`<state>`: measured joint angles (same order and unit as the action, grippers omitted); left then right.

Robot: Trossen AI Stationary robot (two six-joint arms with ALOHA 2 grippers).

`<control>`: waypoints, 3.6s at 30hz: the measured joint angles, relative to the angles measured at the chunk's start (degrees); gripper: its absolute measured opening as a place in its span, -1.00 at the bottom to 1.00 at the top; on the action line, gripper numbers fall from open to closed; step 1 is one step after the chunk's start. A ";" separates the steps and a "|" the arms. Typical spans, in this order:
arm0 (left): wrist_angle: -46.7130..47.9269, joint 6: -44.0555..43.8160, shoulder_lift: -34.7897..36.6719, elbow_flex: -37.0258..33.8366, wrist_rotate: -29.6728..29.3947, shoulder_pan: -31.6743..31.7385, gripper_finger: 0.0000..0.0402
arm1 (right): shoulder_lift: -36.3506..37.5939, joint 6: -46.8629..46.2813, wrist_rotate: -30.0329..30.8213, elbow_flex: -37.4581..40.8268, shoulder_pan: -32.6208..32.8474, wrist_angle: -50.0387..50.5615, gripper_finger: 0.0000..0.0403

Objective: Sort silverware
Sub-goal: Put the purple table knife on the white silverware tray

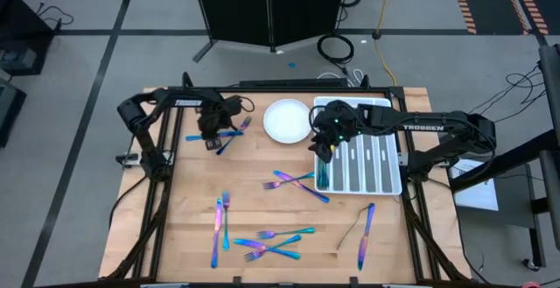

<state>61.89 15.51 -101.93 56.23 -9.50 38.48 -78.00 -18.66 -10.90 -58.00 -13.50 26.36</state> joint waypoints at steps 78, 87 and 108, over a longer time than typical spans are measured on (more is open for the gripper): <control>6.29 0.48 2.25 -0.83 9.03 3.95 -0.73 | 0.00 2.45 0.28 0.00 0.11 3.92 -0.17; 0.85 6.10 2.27 -0.83 8.23 1.28 -0.42 | 0.00 3.33 0.29 0.00 0.09 3.92 -0.17; -4.23 6.25 2.63 -5.87 5.79 1.12 -0.42 | 0.00 3.35 0.31 0.00 0.11 3.94 -0.17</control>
<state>57.65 21.76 -99.30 50.35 -3.70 39.59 -78.00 -15.31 -10.59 -58.00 -13.39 30.30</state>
